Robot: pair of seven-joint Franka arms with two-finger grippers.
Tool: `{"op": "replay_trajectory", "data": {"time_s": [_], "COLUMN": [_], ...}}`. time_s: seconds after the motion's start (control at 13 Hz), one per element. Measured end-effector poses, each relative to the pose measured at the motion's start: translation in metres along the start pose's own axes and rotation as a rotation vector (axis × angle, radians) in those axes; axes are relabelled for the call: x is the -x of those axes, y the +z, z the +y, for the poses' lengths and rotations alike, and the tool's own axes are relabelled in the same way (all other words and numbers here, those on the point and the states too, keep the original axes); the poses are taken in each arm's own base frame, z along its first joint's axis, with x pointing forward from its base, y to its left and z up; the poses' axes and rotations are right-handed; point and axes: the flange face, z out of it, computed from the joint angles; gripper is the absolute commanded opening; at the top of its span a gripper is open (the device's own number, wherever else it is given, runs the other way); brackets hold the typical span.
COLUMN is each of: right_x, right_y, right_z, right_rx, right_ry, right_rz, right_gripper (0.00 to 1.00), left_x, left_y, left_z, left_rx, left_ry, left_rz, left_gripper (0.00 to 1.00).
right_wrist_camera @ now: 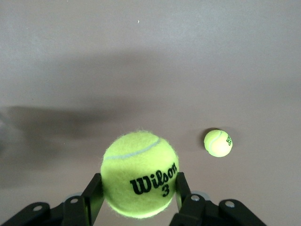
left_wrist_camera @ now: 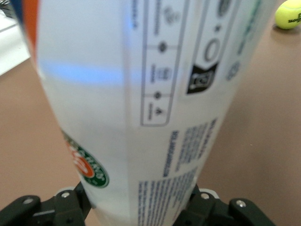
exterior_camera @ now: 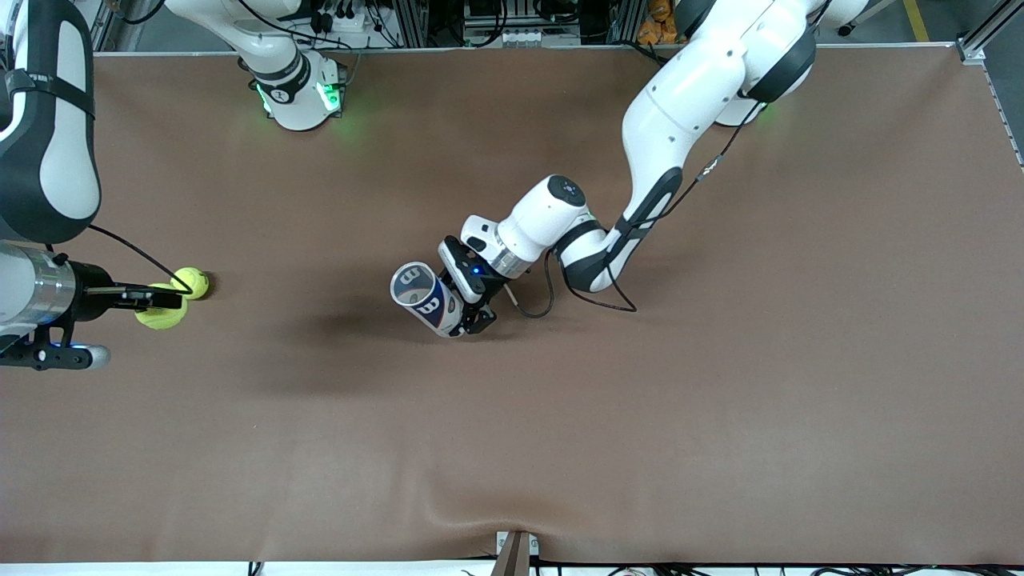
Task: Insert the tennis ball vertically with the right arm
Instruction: 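Stand the tube upright with the left gripper, opening end up, then carry the ball with the right gripper over the tube opening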
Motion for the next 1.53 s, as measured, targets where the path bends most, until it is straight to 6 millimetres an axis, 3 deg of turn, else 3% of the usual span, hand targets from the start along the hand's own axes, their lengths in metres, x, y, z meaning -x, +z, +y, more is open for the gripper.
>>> {"op": "replay_trajectory", "data": {"time_s": [0.23,0.61,0.92,1.53], "right_x": [0.000,0.000,0.001,0.012], "right_y": [0.000,0.000,0.001,-0.002], "right_z": [0.000,0.000,-0.015,-0.142], "right_rx": [0.000,0.000,-0.003,-0.009], "right_ry": [0.000,-0.001,0.081,0.312], "right_rz": [0.000,0.000,-0.002,0.073], "right_gripper": [0.00,0.00,0.00,0.00], "left_x": [0.023,0.039,0.061,0.062], "left_y": [0.011,0.018,0.025,0.024], "left_z": [0.002,0.006,0.005,-0.002], "left_rx": [0.012,0.020,0.024,0.012], "left_ry": [-0.048,-0.072,-0.088,-0.085], "left_rz": [0.034,0.058,0.089,0.090], "left_gripper": [0.75,0.78,0.81,0.80]}}
